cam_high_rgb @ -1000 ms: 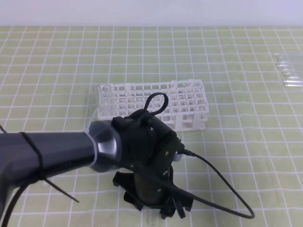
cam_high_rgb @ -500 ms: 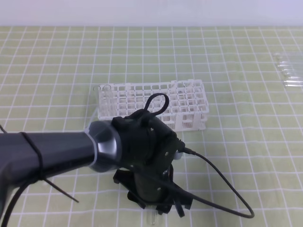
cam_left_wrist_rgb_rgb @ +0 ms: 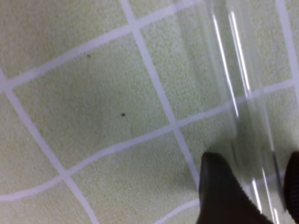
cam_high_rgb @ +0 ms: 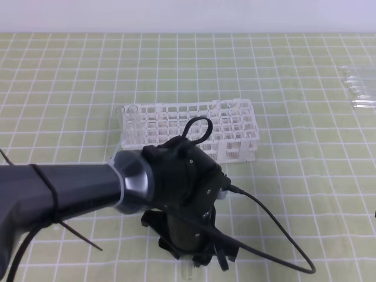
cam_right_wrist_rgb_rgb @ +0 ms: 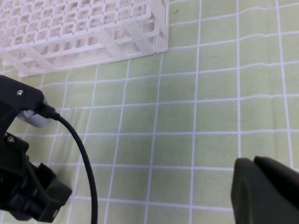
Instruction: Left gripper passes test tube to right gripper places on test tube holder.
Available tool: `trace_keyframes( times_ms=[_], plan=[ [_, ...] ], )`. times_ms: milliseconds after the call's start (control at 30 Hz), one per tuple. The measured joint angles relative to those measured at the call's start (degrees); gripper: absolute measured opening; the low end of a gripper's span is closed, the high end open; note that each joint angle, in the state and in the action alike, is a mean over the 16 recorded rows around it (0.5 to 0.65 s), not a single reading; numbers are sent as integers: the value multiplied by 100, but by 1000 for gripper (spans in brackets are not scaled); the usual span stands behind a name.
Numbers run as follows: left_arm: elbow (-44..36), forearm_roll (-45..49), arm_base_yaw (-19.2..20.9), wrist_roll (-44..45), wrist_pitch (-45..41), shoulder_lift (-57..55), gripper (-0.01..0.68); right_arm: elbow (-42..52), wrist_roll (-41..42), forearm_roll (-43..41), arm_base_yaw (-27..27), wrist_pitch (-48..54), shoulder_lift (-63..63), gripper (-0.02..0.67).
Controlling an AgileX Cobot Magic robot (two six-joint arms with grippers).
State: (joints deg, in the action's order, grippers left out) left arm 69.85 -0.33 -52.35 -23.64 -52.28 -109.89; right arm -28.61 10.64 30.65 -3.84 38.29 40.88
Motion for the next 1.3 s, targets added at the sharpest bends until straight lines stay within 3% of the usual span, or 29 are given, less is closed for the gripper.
trace_keyframes(
  times_ms=[600, 967, 1300],
  plan=[
    [-6, 71, 9, 571, -225, 30, 61, 0, 51, 47, 0, 0, 0, -17],
    [-23, 42, 9, 1007, 48, 771, 74, -27, 103, 74, 0, 44, 0, -18],
    [-495, 66, 10, 1367, 1085, 2355, 73, -521, 193, 200, 0, 361, 3, -18]
  ],
)
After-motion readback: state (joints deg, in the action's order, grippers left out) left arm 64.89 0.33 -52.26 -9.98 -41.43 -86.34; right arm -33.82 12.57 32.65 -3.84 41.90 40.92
